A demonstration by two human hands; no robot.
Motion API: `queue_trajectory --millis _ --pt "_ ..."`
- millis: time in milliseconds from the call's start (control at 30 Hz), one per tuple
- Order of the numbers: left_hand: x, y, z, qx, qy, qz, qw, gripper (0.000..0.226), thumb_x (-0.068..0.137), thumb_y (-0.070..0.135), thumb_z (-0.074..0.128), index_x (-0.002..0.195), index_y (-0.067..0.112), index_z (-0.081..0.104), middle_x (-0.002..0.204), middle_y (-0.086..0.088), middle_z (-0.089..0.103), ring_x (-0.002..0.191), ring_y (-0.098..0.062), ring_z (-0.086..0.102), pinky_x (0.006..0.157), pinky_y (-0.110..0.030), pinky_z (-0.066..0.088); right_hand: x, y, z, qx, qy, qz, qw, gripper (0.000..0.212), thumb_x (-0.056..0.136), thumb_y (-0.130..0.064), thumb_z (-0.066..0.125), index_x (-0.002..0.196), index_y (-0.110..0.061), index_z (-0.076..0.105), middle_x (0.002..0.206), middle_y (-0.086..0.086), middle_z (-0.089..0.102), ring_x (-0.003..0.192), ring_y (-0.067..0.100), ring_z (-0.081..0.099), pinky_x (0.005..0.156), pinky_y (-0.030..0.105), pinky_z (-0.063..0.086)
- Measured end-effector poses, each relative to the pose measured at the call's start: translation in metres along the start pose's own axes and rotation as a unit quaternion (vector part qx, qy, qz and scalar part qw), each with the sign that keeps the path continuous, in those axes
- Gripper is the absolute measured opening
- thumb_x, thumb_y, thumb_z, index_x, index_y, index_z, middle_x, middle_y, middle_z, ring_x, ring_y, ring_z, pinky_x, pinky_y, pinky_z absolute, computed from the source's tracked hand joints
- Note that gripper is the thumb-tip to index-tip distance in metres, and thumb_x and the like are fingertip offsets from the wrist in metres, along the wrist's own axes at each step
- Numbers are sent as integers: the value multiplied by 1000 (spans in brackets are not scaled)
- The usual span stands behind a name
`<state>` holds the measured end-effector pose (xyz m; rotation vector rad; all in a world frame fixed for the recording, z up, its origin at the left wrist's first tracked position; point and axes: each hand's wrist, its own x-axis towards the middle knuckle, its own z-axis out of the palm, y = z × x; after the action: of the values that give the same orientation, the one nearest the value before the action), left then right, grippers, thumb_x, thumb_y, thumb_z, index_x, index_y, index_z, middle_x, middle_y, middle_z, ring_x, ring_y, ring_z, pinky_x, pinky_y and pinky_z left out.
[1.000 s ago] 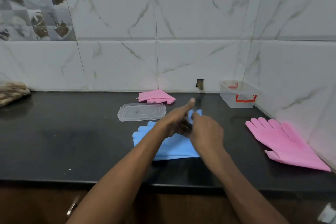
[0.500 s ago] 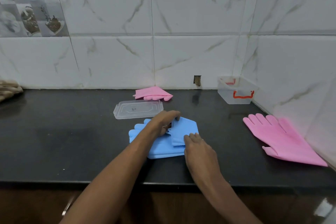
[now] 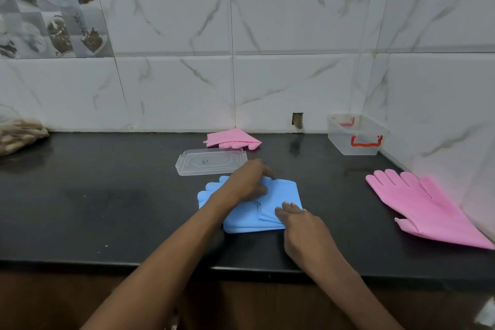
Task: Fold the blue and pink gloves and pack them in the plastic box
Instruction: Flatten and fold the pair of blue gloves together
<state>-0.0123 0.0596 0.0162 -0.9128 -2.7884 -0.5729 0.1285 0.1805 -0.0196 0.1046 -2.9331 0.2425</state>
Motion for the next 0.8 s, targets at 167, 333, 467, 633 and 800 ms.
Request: queue_trajectory --millis 167,333,467,633,800 --pt "-22 -18 14 -94 9 38 995 46 90 10 57 135 19 57 120 -4 58 107 -18 55 97 -26 40 0 14 -3 218 146 90 961 41 93 -10 50 133 -11 60 146 6 52 132 20 50 109 25 33" --pt "-20 -17 18 -128 31 22 991 42 98 11 51 139 17 53 129 -7 59 117 -20 55 104 -32 40 3 20 -8 183 157 -40 970 44 87 -29 71 128 -15 64 130 0 57 122 15 51 101 23 38" --pt "-18 -18 21 -109 28 27 993 42 96 7 50 136 20 57 120 -9 60 111 -21 56 101 -31 42 13 13 -8 24 88 -105 990 43 93 -41 57 132 -25 59 129 -6 54 118 16 47 92 28 43" --pt "-21 -20 21 -130 46 21 990 32 101 18 45 130 20 61 119 -4 62 109 -16 56 99 -28 40 17 15 -6 45 60 -113 991 34 99 -36 50 130 -29 64 130 -13 60 116 12 52 91 31 46" --pt "-21 -18 22 -146 72 11 987 15 94 26 59 99 15 67 102 -1 66 93 -17 60 88 -38 49 10 26 -7 60 57 -137 987 29 98 -33 54 123 -28 69 127 -16 64 113 8 53 90 27 46"
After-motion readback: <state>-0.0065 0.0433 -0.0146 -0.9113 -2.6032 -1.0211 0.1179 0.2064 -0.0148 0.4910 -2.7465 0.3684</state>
